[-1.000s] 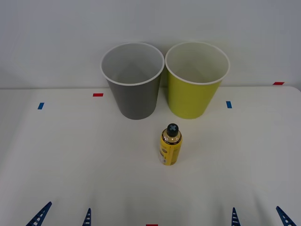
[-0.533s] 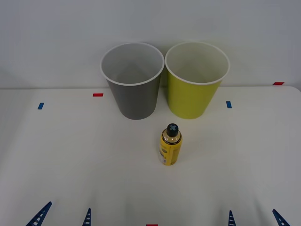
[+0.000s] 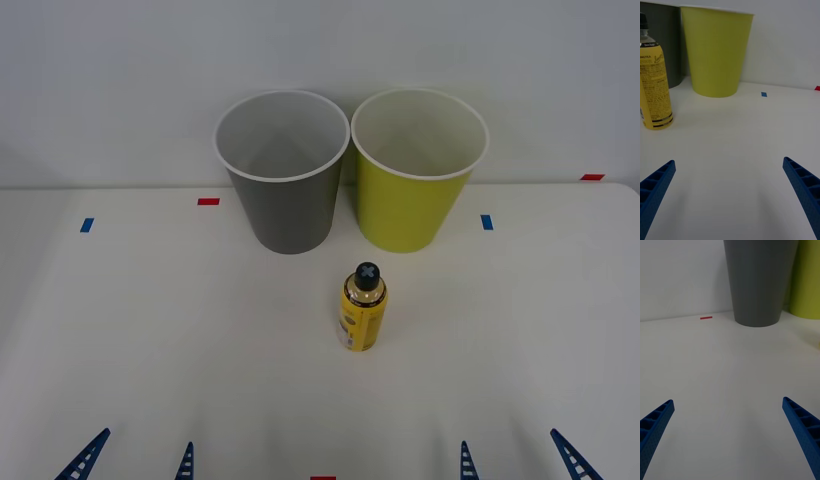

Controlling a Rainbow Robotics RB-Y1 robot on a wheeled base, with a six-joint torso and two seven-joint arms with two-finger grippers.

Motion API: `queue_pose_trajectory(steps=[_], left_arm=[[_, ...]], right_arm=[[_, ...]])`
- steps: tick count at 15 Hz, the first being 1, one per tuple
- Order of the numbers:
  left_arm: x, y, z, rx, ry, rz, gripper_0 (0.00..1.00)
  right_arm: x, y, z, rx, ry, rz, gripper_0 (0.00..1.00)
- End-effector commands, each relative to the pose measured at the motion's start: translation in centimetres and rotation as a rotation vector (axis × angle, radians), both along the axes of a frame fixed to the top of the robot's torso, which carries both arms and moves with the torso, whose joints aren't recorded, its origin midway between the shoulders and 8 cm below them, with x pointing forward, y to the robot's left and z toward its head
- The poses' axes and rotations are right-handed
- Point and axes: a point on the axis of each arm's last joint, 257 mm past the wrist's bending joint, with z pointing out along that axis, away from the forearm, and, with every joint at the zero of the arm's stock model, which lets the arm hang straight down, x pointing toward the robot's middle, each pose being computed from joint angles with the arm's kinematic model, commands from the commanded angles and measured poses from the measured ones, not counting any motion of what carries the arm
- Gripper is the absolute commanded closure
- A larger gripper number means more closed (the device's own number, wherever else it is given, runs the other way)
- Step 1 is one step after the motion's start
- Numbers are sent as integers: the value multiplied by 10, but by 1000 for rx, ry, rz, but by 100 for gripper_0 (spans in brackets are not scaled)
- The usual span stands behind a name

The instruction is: Put cans in the gray bin and PET bottles in the light green bin.

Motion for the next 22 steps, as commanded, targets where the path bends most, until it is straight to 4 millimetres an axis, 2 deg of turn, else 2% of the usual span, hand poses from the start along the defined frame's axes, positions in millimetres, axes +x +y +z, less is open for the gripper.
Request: queue_pose_trajectory(steps=[1,5,9,13,16,22], left_arm=[[0,0,0,0,0,0,0],[0,0,0,0,0,0,0],[0,0,0,0,0,0,0],[0,0,0,0,0,0,0],[0,0,0,0,0,0,0],[0,0,0,0,0,0,0]], right_arm=[[18,27,13,23,-55,91,0],[37,62,21,71,-104,177,0],[61,78,16,76,-134,215,0],[84,102,22,110,-173,255,0],[109,114,21,118,-197,259,0],[148,132,32,108,-194,278,0]])
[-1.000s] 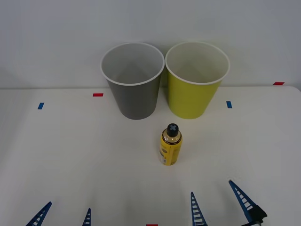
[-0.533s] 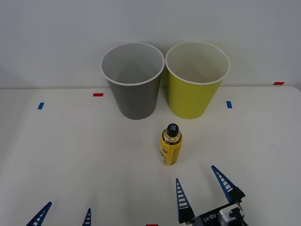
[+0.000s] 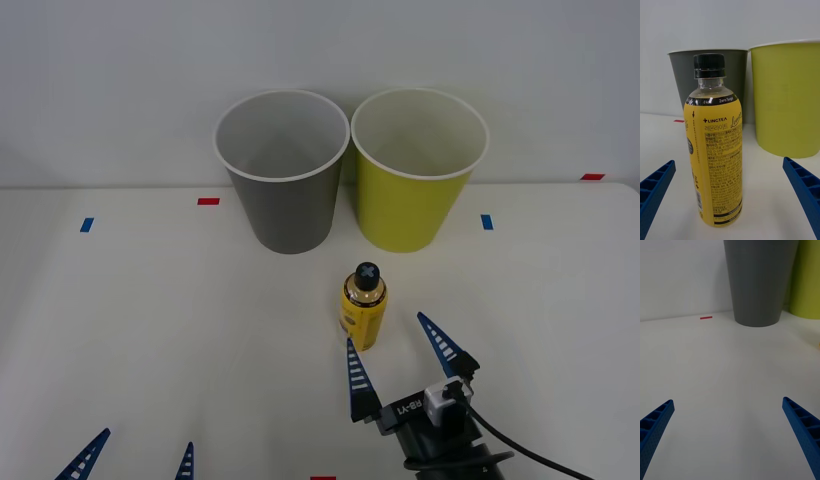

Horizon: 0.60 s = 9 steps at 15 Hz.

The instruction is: Put cans in the gray bin and PET bottles in the light green bin.

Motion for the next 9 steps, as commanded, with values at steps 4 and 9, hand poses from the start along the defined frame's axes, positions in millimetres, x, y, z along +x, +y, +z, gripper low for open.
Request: queue_pose_trajectory(steps=[4,9], left_arm=[[0,0,0,0,0,0,0],[0,0,0,0,0,0,0]], right_arm=[[30,12,14,-5,-7,12,0],[48,19,22,-15,-2,17,0]])
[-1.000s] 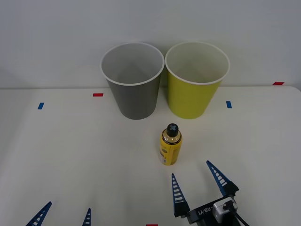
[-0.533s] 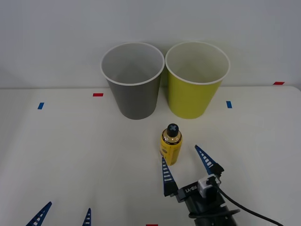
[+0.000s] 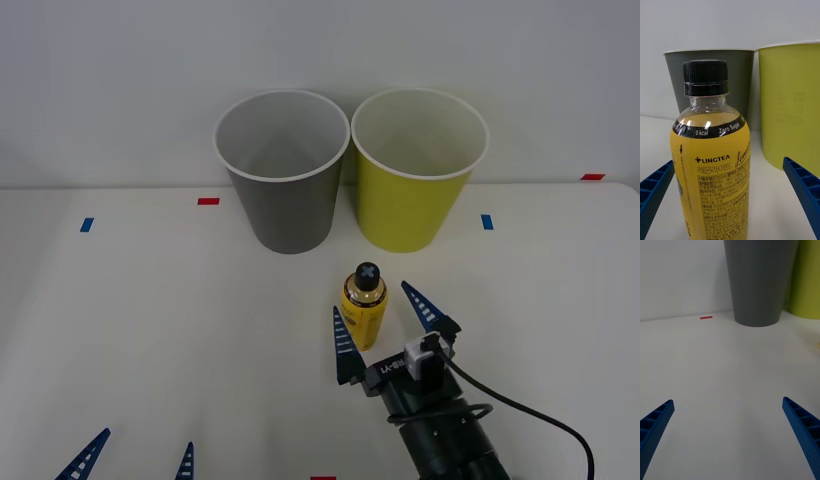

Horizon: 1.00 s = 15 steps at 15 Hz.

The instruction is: Put cans in the gray bin and PET bottles in the light green bin.

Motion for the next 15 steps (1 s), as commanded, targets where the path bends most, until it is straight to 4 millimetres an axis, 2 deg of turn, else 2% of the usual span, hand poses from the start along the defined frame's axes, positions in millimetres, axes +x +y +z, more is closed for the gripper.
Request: queue_pose_trajectory(steps=[1,3,5,6,7,8,15], left_arm=[[0,0,0,0,0,0,0],[0,0,0,0,0,0,0],[0,0,0,0,0,0,0],[0,0,0,0,0,0,0],[0,0,0,0,0,0,0],[0,0,0,0,0,0,0],[0,0,0,0,0,0,0]], right_arm=[[10,4,5,-5,-1,3,0],[11,5,7,-4,-2,3,0],[11,5,7,2,0,4,50],[11,5,7,5,2,4,70],[11,5,6,8,3,4,85],[11,6,6,9,5,5,92],[17,5,5,3,54,0,96]])
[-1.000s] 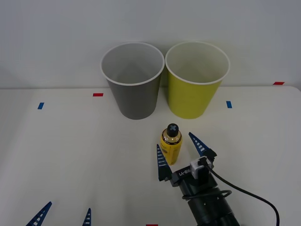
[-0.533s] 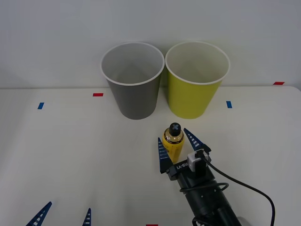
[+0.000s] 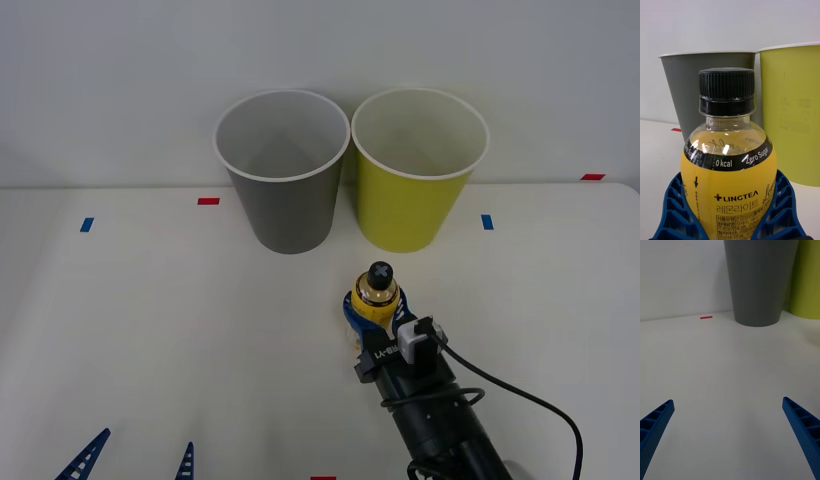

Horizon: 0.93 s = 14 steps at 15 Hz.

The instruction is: Put cans in the gray bin and PET bottles in the light green bin.

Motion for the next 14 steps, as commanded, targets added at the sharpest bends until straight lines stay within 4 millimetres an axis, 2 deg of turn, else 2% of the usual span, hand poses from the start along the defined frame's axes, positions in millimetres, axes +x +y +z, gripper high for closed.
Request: queue_pose_trajectory(steps=[1,5,8,14], left_arm=[[0,0,0,0,0,0,0],[0,0,0,0,0,0,0],[0,0,0,0,0,0,0],[0,0,0,0,0,0,0]], right_arm=[[8,0,1,-12,64,0,96],[17,-4,20,-27,137,-5,98],[19,-9,45,-57,207,-4,98],[6,-17,104,-104,303,6,98]])
